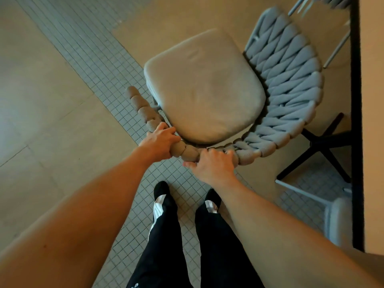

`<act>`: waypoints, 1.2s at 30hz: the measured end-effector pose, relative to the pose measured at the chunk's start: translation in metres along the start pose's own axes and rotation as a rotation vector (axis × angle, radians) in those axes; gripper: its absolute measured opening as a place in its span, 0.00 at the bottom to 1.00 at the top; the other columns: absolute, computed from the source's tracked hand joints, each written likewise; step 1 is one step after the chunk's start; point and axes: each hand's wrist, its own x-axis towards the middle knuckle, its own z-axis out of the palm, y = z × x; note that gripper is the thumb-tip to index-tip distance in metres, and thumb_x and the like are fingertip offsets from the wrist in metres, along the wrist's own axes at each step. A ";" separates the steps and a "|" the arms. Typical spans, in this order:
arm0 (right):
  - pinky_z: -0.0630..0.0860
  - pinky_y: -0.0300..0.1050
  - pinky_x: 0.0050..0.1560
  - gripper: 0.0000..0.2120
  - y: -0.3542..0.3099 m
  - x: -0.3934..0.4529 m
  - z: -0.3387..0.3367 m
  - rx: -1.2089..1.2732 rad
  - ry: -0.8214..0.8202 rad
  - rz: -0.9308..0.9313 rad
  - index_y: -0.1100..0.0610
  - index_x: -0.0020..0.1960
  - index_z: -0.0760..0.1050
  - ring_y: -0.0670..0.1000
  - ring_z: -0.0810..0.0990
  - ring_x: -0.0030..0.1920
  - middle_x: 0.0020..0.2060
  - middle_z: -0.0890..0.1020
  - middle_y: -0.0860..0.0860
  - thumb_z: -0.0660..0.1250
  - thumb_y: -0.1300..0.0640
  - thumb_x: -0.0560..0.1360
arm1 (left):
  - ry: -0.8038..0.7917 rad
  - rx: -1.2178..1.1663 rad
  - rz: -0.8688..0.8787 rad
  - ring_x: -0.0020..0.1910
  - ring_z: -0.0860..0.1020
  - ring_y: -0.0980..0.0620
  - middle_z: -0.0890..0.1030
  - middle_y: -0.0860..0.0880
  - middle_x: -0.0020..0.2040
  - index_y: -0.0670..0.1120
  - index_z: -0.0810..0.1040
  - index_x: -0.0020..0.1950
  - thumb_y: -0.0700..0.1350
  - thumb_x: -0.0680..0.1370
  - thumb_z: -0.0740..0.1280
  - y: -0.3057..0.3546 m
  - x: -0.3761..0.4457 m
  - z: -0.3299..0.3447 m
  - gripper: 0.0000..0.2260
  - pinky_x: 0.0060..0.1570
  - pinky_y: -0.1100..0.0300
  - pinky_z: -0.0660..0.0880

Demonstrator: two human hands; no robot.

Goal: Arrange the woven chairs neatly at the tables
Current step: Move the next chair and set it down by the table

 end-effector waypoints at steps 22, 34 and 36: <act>0.68 0.57 0.60 0.39 0.137 0.018 -0.034 -0.309 -0.129 -0.290 0.44 0.61 0.72 0.53 0.80 0.54 0.51 0.83 0.48 0.51 0.16 0.66 | -0.027 0.024 -0.085 0.59 0.77 0.41 0.81 0.50 0.56 0.53 0.71 0.64 0.64 0.72 0.72 0.140 0.000 0.001 0.26 0.66 0.36 0.60; 0.70 0.59 0.59 0.43 0.105 0.010 -0.023 -0.242 -0.089 -0.245 0.52 0.60 0.73 0.58 0.80 0.55 0.51 0.83 0.53 0.48 0.17 0.69 | -0.020 0.062 0.117 0.55 0.80 0.44 0.81 0.50 0.56 0.56 0.71 0.70 0.46 0.80 0.64 0.101 0.012 0.000 0.18 0.52 0.50 0.73; 0.70 0.60 0.59 0.43 0.083 0.007 -0.018 -0.176 -0.082 -0.198 0.53 0.60 0.74 0.60 0.80 0.56 0.52 0.83 0.54 0.49 0.17 0.69 | -0.046 0.097 0.158 0.56 0.80 0.45 0.81 0.50 0.58 0.58 0.68 0.72 0.45 0.80 0.63 0.079 0.006 -0.004 0.21 0.51 0.50 0.74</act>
